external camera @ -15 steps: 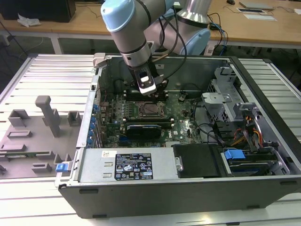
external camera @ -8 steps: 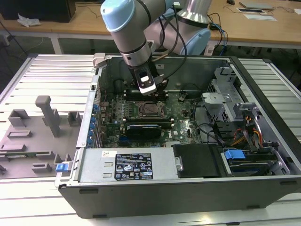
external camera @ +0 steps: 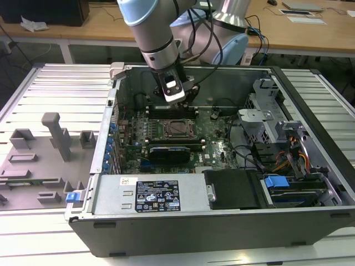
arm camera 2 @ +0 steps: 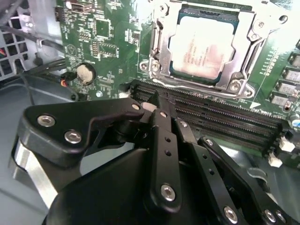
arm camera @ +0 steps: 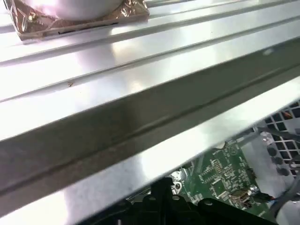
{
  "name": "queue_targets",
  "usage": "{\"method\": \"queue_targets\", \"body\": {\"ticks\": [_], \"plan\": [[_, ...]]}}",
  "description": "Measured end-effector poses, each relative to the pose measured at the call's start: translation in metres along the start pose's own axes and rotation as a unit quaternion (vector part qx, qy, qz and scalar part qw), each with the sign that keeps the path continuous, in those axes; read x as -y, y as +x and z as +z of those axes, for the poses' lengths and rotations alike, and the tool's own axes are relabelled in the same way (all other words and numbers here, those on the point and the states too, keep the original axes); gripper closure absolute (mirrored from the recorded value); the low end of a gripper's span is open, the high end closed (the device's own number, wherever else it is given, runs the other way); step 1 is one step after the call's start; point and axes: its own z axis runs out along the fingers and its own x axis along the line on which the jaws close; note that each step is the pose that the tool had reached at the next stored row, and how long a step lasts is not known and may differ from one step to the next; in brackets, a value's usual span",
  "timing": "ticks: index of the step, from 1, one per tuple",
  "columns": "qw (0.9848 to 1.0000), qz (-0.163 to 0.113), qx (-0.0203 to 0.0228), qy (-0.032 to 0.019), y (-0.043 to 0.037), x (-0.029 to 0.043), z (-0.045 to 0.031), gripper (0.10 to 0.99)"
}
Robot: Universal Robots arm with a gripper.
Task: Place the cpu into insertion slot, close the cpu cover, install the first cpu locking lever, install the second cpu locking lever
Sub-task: 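Install the first cpu locking lever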
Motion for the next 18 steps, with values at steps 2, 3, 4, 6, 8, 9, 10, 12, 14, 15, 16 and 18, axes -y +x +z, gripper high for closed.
{"method": "queue_targets", "body": {"ticks": [2, 3, 4, 6, 8, 9, 10, 12, 14, 15, 16, 18], "plan": [[1.0, 0.0, 0.0, -0.0002, -0.0004, -0.0003, -0.0011, 0.98], [1.0, 0.0, 0.0, -0.0002, -0.0004, -0.0003, -0.0011, 0.98], [1.0, 0.0, 0.0, -0.0001, -0.0004, -0.0002, -0.0012, 0.98], [0.9998, 0.002, -0.0174, 0.0079, -0.0019, -0.0007, -0.0004, 0.98], [0.9992, 0.004, -0.0352, 0.0159, -0.0036, -0.0014, 0.0004, 0.98], [0.9987, 0.004, -0.0456, 0.0205, -0.0047, -0.0017, 0.001, 0.98], [0.9981, 0.006, -0.0566, 0.0256, -0.0057, -0.0019, 0.0014, 0.98], [0.9959, 0.008, -0.0825, 0.0372, -0.0084, -0.0022, 0.0025, 0.98], [0.9939, 0.01, -0.1, 0.0452, -0.0103, -0.0022, 0.0031, 0.98], [0.9927, 0.011, -0.1093, 0.0494, -0.0114, -0.0022, 0.0035, 0.98], [0.9915, 0.012, -0.118, 0.0534, -0.0125, -0.0023, 0.0039, 0.98], [0.9881, 0.014, -0.1392, 0.0635, -0.0146, -0.0029, 0.005, 0.98]]}}
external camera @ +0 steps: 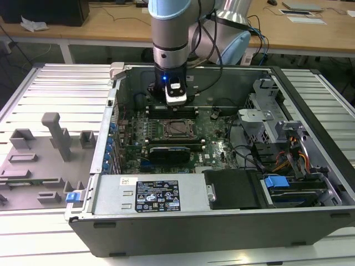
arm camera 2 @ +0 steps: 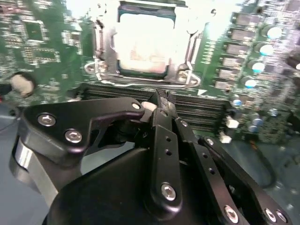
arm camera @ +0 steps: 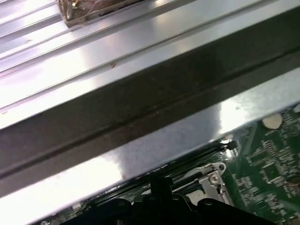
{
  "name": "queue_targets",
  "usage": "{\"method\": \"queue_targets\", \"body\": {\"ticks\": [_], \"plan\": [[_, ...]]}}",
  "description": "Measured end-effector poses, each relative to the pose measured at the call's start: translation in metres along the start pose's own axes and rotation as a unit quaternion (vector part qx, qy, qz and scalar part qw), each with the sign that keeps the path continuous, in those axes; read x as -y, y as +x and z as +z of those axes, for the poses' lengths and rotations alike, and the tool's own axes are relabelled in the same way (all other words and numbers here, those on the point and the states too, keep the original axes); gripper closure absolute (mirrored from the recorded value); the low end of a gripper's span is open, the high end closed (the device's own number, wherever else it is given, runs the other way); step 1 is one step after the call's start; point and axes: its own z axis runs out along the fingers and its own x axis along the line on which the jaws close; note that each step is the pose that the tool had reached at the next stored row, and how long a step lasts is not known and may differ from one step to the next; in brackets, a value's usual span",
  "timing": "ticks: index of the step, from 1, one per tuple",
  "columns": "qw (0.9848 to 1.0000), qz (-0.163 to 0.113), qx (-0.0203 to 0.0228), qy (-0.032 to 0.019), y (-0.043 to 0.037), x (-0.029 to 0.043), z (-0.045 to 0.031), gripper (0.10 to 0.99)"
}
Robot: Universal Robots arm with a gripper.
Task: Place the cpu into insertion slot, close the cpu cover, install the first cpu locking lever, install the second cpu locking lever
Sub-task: 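Install the first cpu locking lever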
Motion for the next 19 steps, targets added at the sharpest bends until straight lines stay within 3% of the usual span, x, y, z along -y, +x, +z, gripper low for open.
{"method": "queue_targets", "body": {"ticks": [3, 5, 8, 9, 10, 12, 14, 19], "plan": [[1.0, 0.0, -0.0006, 0.0014, -0.0002, 0.0003, 0.0001, 0.98], [1.0, 0.0, 0.0011, 0.0057, -0.0013, 0.0027, -0.0002, 0.98], [0.9997, -0.001, 0.0086, 0.0229, -0.0036, 0.0078, -0.0007, 0.98], [0.9993, -0.002, 0.0133, 0.0337, -0.0049, 0.0105, -0.001, 0.98], [0.9991, -0.002, 0.0152, 0.0386, -0.0057, 0.0126, -0.0013, 0.98], [0.999, -0.003, 0.0164, 0.0414, -0.0069, 0.0151, -0.0014, 0.98], [0.9989, -0.006, 0.0156, 0.0448, -0.0096, 0.0188, -0.0018, 0.98], [0.9983, -0.033, 0.0078, 0.0477, -0.0127, 0.018, -0.0017, 0.98]]}}
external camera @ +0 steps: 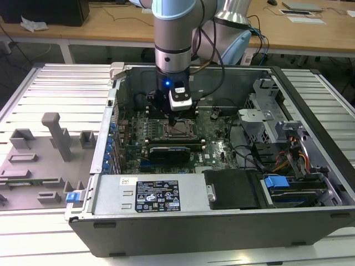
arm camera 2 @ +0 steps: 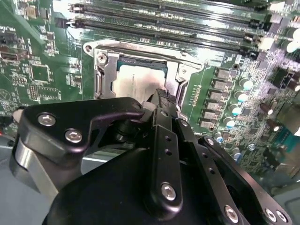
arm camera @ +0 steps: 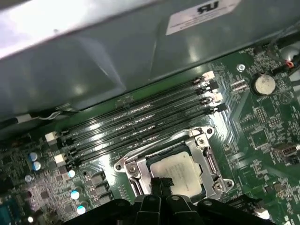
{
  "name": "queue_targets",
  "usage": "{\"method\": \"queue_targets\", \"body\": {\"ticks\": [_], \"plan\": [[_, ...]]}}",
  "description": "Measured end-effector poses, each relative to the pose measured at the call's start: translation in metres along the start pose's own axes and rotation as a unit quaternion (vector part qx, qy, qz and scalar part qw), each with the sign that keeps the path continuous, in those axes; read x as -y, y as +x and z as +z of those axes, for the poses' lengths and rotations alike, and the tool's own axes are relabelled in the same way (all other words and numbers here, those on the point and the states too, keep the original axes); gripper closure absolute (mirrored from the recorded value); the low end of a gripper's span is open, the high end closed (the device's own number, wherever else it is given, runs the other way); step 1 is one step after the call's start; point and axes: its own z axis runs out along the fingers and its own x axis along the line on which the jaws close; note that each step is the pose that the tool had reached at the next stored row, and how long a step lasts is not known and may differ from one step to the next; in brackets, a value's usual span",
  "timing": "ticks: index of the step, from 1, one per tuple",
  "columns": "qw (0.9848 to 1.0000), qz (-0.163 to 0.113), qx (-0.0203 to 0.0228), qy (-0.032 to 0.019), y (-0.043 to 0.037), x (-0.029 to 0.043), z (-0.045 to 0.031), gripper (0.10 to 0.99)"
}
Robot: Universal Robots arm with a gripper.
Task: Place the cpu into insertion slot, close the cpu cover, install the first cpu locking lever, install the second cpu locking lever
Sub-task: 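Install the first cpu locking lever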
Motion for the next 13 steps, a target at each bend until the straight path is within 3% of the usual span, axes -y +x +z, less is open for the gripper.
{"method": "queue_targets", "body": {"ticks": [3, 8, 11, 13], "plan": [[0.9996, -0.029, -0.0059, 0.0016, -0.0021, -0.0009, 0.0003, 0.98], [0.9985, -0.049, -0.0216, 0.0076, -0.0186, -0.0065, 0.001, 0.98], [0.9949, -0.098, -0.0219, 0.0069, -0.0187, -0.0066, 0.0011, 0.98], [0.993, -0.116, -0.0215, 0.0075, -0.0187, -0.0066, 0.0011, 0.98]]}}
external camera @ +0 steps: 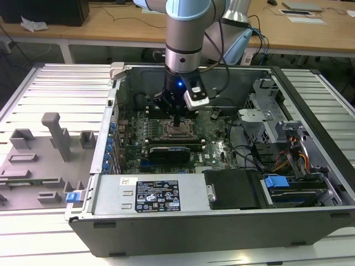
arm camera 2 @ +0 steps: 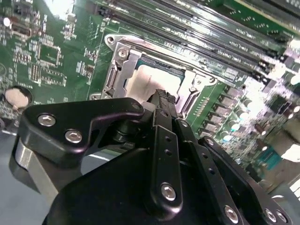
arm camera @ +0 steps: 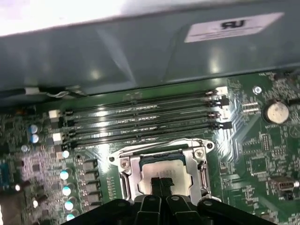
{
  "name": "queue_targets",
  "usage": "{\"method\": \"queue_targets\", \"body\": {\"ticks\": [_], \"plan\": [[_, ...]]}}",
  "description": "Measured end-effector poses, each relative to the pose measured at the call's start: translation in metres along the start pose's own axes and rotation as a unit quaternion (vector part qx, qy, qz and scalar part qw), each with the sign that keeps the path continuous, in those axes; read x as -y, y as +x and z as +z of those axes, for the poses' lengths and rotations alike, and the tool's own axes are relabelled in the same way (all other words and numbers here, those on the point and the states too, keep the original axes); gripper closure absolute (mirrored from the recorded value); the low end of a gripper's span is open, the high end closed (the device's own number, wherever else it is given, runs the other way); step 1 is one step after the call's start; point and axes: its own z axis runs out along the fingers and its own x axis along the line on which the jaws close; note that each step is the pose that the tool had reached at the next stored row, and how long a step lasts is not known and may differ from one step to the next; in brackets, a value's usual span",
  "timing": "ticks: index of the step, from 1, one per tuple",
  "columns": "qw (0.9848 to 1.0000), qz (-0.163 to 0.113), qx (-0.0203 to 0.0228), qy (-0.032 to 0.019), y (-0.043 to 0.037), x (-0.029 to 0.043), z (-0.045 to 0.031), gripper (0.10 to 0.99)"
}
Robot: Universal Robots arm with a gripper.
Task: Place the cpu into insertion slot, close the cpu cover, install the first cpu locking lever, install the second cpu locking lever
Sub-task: 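Install the first cpu locking lever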
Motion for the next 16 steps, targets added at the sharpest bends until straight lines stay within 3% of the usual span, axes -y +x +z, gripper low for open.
{"method": "queue_targets", "body": {"ticks": [5, 6, 9, 16], "plan": [[0.9992, -0.041, 0.0016, 0.0017, 0.0, 0.0, 0.0, 0.98], [0.9981, -0.061, 0.0024, 0.0017, 0.0, 0.0, 0.0, 0.98], [0.997, -0.078, 0.0034, 0.003, 0.0006, 0.0001, -0.0004, 0.98], [0.9968, -0.079, 0.0039, 0.0028, 0.0008, 0.0003, -0.0176, 0.98]]}}
